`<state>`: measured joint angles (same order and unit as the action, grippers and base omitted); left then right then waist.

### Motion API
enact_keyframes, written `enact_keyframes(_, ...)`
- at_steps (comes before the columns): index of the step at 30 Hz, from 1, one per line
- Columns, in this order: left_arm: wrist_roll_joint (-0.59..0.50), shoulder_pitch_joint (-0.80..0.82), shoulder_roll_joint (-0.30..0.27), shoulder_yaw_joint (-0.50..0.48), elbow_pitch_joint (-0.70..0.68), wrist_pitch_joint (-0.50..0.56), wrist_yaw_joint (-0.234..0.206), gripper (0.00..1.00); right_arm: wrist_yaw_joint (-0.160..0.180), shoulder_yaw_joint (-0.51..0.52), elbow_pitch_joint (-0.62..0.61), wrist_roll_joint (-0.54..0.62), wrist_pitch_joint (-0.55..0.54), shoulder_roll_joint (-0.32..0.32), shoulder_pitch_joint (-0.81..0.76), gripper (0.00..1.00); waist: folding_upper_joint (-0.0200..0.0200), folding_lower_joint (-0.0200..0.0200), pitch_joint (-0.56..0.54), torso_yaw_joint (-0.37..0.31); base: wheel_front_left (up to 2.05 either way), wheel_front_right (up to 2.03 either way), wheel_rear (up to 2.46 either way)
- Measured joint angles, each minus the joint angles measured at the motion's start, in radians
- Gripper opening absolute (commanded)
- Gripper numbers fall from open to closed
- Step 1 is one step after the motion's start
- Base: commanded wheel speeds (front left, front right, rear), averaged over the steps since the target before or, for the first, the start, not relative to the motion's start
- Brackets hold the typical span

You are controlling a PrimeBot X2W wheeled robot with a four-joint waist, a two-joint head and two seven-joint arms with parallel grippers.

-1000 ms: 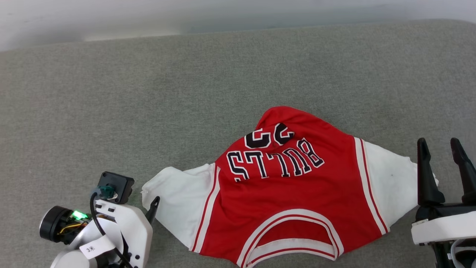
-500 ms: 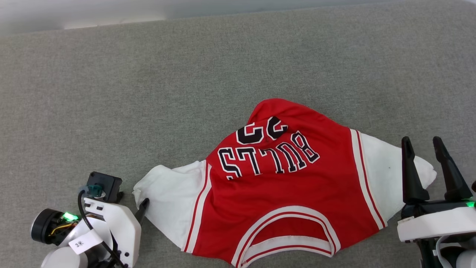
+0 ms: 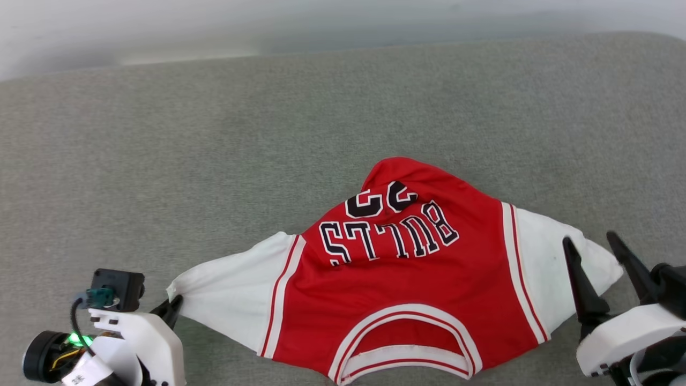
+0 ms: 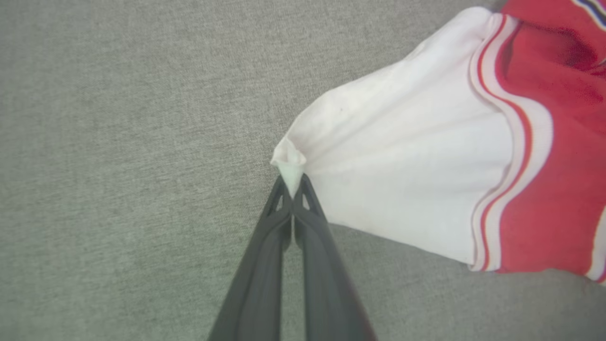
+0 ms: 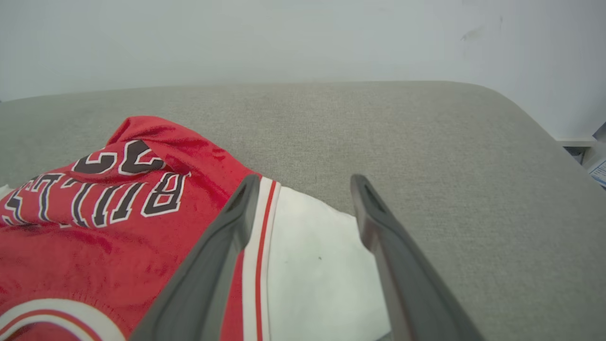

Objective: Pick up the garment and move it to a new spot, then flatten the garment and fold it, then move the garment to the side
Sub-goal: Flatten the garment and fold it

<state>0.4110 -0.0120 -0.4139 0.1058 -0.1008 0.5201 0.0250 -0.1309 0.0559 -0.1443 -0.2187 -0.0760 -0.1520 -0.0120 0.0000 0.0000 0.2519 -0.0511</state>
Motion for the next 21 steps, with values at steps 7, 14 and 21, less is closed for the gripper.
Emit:
enact_keyframes(7, 0.024, -0.069, -0.018, -0.032, -0.16, 0.015, -0.019, 0.0, 0.0, 0.021, -0.019, 0.002, -0.237, -0.079, -0.051, 1.0, 0.0, 0.0, -0.042, 0.041, 0.0, 0.0, 0.0)
enact_keyframes(14, 0.043, -0.112, -0.02, -0.02, -0.335, 0.062, -0.028, 0.0, 0.0, 0.094, -0.029, 0.004, -0.587, -0.148, -0.044, 1.0, 0.0, 0.0, -0.04, 0.087, 0.0, 0.0, 0.0)
enact_keyframes(21, 0.024, -0.111, -0.051, -0.006, -0.411, 0.097, -0.021, 0.0, 0.0, 0.115, -0.008, 0.017, -0.763, -0.242, 0.015, 1.0, 0.0, 0.0, -0.001, 0.124, 0.0, 0.0, 0.0)
